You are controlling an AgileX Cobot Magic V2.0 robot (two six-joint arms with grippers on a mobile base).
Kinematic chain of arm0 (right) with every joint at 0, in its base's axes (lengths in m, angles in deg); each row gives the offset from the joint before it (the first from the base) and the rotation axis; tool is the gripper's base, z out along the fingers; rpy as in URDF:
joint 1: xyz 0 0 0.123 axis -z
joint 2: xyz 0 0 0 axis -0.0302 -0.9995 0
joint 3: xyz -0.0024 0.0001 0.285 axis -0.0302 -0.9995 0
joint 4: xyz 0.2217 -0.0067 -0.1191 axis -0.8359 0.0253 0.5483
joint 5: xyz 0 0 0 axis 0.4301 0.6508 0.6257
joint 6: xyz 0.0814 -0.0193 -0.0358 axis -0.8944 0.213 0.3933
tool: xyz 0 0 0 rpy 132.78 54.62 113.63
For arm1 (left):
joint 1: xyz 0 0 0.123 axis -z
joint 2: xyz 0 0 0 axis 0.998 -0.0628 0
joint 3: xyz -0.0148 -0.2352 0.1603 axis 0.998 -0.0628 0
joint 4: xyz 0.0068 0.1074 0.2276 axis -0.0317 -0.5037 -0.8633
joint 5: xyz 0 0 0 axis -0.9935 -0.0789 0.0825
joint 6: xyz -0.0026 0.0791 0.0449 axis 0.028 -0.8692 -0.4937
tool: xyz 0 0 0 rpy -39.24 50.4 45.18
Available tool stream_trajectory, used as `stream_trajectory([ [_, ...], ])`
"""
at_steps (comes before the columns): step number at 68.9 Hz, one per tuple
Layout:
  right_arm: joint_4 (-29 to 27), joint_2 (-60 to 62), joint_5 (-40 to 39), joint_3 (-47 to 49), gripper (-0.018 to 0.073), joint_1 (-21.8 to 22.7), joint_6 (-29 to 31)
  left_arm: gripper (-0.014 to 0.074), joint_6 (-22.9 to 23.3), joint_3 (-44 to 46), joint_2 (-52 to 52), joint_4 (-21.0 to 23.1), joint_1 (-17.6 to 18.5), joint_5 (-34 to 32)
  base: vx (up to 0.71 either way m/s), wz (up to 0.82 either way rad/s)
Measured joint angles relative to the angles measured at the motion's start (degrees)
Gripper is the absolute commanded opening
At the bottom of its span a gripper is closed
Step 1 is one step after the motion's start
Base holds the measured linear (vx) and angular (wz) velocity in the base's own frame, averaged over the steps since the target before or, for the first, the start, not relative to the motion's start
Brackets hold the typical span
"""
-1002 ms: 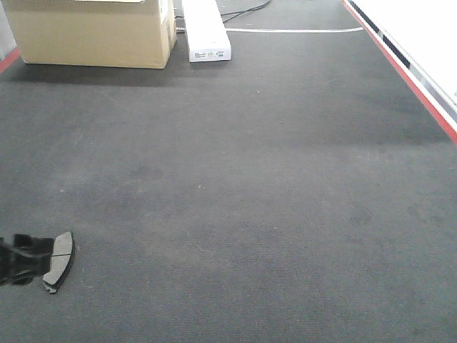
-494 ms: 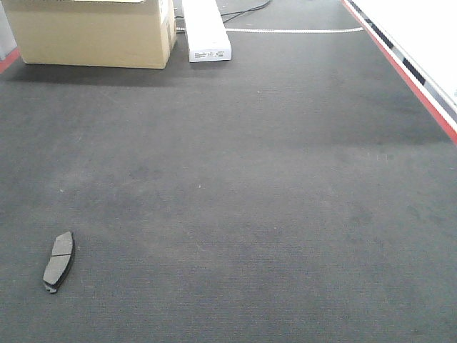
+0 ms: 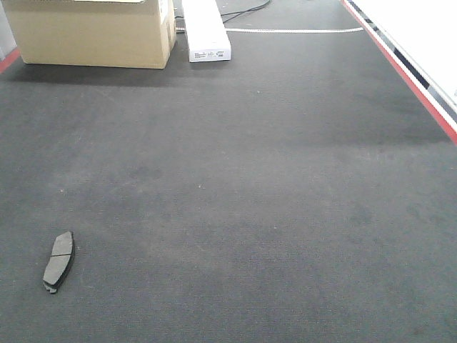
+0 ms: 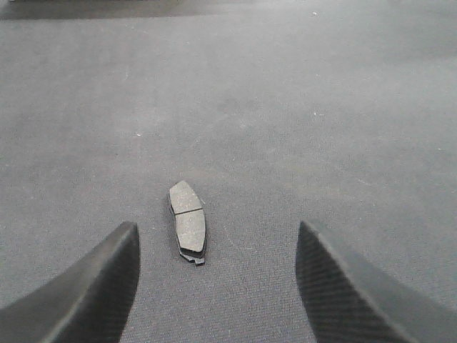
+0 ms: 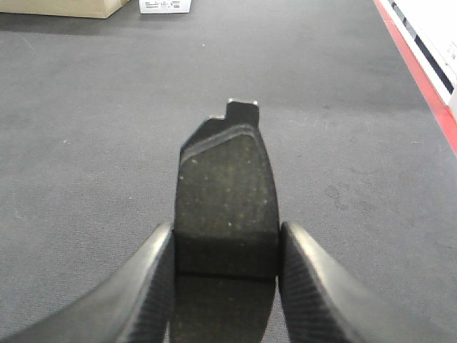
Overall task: Move and align brake pads A on conveyor
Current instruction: 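Lower the right gripper with its dark brake pad onto the belt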
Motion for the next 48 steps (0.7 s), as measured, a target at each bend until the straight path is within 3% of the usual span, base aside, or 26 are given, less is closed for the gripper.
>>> stream_trajectory([
  [48, 0.00, 0.00, 0.00, 0.00, -0.0007, 0.00, 0.00, 0.0443, 0.00, 0.00, 0.17, -0.05, 0.00, -0.10, 0.00, 0.00],
])
